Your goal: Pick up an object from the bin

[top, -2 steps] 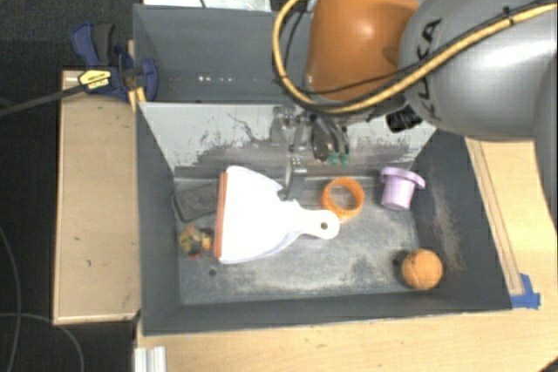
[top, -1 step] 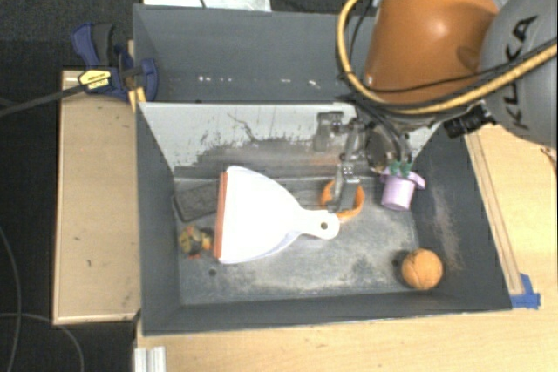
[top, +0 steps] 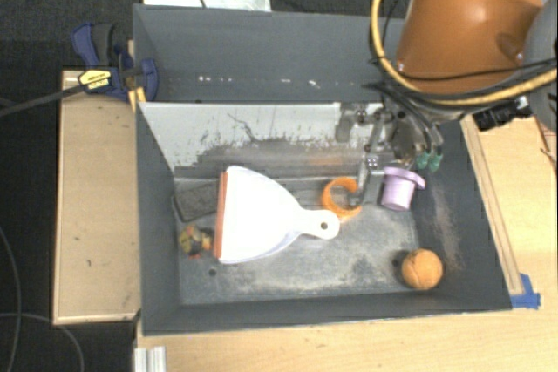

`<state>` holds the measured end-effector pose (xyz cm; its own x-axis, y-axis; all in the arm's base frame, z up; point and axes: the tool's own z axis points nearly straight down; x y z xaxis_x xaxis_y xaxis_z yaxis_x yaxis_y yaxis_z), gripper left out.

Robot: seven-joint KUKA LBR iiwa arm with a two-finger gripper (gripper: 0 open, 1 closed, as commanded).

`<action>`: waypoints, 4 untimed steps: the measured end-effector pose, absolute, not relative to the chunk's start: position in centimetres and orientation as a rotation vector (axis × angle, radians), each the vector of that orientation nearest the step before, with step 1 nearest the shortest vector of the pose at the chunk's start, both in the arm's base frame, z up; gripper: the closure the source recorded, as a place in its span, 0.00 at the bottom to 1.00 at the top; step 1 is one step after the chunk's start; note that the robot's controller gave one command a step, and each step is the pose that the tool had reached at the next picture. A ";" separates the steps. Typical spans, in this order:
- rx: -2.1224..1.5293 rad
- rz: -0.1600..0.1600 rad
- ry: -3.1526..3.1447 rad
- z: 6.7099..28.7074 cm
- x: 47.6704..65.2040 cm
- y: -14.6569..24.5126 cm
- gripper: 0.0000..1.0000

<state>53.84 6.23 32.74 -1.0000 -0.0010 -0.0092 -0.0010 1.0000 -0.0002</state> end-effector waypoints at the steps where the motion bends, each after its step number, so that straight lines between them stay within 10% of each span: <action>1: -0.078 0.002 3.129 28.0 54.7 5.4 0.00; 4: -0.342 -0.001 3.112 16.0 57.5 0.0 0.00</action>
Offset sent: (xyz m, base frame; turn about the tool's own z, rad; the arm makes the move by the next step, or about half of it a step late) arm 0.0194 -0.0292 -0.1082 -0.0912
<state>57.46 -0.02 16.02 -0.9761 -0.2170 -0.0104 -0.2170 0.9762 -0.0019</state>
